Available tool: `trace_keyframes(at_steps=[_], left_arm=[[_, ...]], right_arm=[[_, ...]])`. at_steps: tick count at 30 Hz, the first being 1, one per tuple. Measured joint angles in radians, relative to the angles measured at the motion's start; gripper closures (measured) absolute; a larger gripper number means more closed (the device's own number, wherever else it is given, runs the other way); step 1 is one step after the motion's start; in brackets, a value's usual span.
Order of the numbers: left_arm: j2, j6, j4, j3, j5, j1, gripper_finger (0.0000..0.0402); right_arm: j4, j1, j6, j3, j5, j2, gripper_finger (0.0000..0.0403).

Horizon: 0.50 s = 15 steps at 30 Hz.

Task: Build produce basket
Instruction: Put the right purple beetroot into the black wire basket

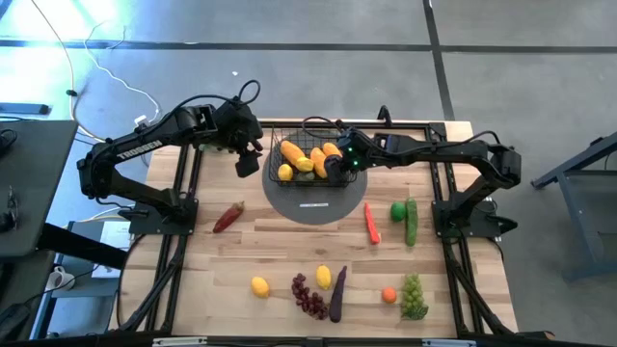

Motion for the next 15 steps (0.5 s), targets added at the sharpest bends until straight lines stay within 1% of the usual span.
trace_keyframes(at_steps=[3,6,11,13,15], left_arm=[[0.000,0.004,0.000,0.000,0.000,0.000,0.0156],[0.000,0.005,0.000,0.000,-0.007,0.000,0.0147],[0.000,0.004,-0.010,0.000,-0.087,0.000,0.0124],[0.000,-0.002,-0.027,0.000,-0.091,0.000,0.0117],[0.000,0.001,-0.050,0.000,-0.067,0.000,0.0115]], right_arm=[[-0.001,-0.001,0.004,0.001,0.000,0.000,0.0124],[-0.001,-0.001,0.007,0.018,-0.003,0.000,0.0107],[-0.004,-0.001,0.005,0.059,-0.003,0.000,0.0103],[-0.006,-0.001,0.005,0.077,0.005,0.000,0.0103],[-0.011,0.000,0.005,0.093,0.016,-0.001,0.0103]])
